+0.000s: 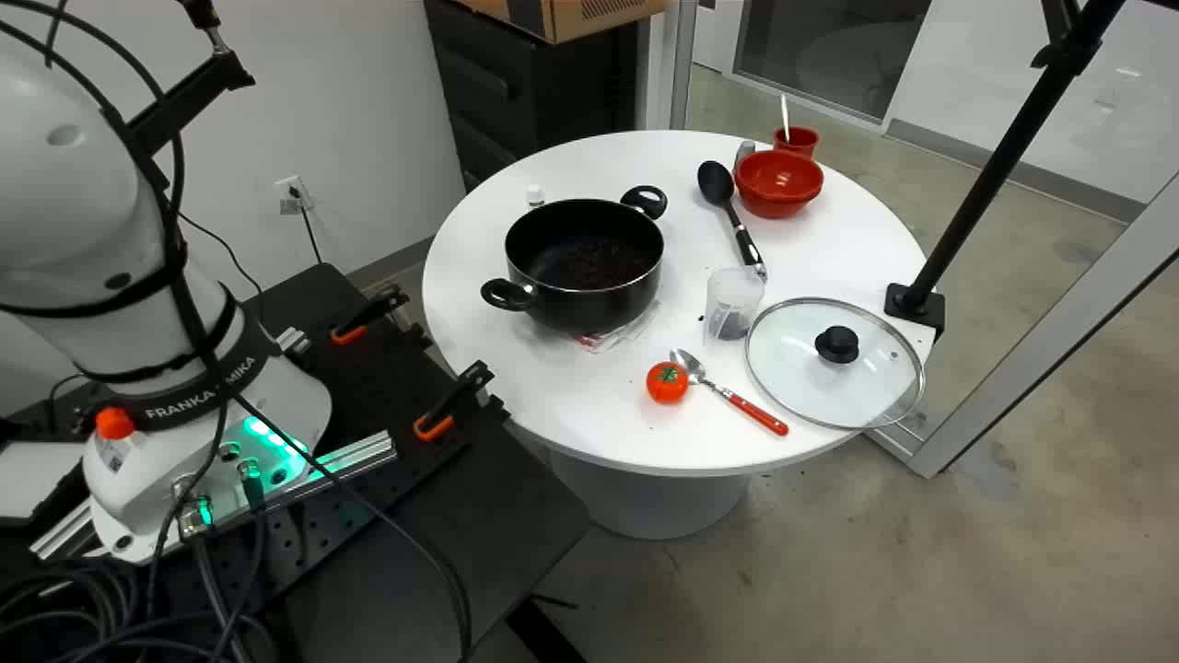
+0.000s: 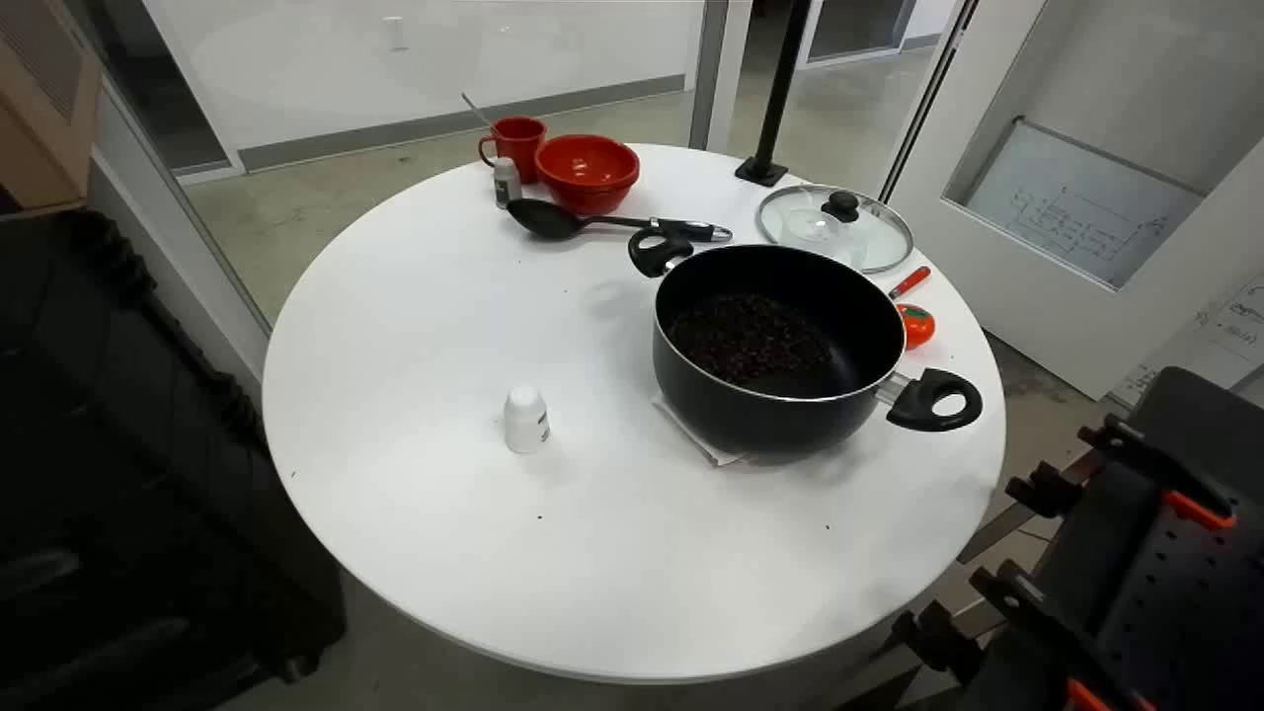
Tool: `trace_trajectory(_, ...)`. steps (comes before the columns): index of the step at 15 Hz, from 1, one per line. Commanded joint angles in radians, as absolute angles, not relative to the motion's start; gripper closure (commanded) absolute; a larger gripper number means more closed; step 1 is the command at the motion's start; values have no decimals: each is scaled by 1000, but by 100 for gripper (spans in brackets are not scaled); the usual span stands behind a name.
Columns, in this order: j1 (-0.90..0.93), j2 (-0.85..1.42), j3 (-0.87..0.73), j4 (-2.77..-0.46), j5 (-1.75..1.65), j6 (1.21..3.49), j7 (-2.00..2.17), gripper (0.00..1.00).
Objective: Pick the tomato and put it in the pot
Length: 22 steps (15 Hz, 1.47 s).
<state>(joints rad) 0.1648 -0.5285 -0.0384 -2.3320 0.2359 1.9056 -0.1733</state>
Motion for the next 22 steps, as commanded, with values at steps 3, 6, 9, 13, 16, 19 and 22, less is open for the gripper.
trace_trajectory(3, 140, -554, -21, -2364, 243, 1933, -182, 0)
trace_trajectory(6, 108, -622, -23, -2492, 236, 2042, -168, 0)
trace_trajectory(9, 53, -642, -46, -2607, 205, 2149, -163, 0)
trace_trajectory(13, -49, -598, -90, -2675, 112, 2244, -163, 0)
trace_trajectory(16, -104, -530, -121, -2652, 47, 2269, -156, 0)
trace_trajectory(19, -134, -412, -150, -2616, 19, 2273, -159, 0)
trace_trajectory(22, -158, -253, -184, -2582, 14, 2299, -163, 0)
